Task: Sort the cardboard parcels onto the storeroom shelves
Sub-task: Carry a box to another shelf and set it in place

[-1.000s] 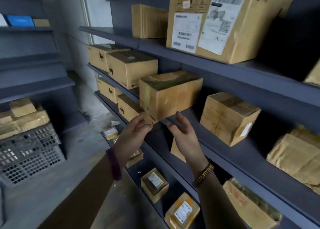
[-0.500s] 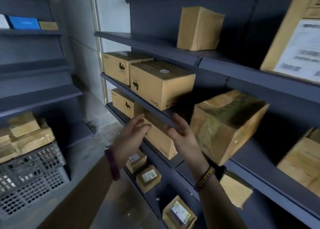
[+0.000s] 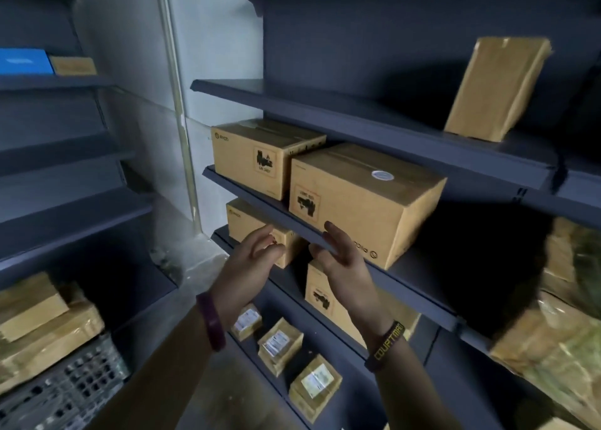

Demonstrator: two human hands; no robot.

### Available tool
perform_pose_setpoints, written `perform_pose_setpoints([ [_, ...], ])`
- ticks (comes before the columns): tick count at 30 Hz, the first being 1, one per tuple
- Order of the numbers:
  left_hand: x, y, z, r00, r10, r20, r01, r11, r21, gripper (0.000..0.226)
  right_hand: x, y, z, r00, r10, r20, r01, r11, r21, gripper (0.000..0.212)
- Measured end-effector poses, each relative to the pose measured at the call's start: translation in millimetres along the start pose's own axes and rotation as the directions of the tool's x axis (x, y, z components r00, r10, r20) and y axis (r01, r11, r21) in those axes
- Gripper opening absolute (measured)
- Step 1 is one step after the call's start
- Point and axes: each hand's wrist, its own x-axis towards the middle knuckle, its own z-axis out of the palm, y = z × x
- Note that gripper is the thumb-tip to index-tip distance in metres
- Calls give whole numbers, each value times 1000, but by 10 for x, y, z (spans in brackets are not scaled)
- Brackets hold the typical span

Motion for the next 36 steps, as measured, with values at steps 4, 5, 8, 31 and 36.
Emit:
perform_pose_setpoints([
  [4, 646, -109, -398, 1000, -8, 2, 8, 1000, 12, 43, 623, 86, 423, 1000, -9, 5, 9, 1000, 2, 58],
  [5, 827, -125, -488, 1000, -5, -3, 5, 1000, 19, 43, 803, 107, 519, 1000, -20, -2, 20, 1000, -3, 58],
  [8, 1435, -137, -752, 1000, 16, -25, -15, 999, 40, 42, 1383, 162, 793, 998, -56, -14, 56, 998, -19, 59],
  [31, 5288, 8, -1942, 991, 114, 70, -122, 984, 132, 30, 3999, 425, 1331, 742, 55, -669, -4, 997, 77, 54],
  [36, 5933, 44, -2002, 986, 42, 162, -72, 980, 185, 62, 4192, 243, 1213, 706, 248, -664, -64, 955, 288, 32],
])
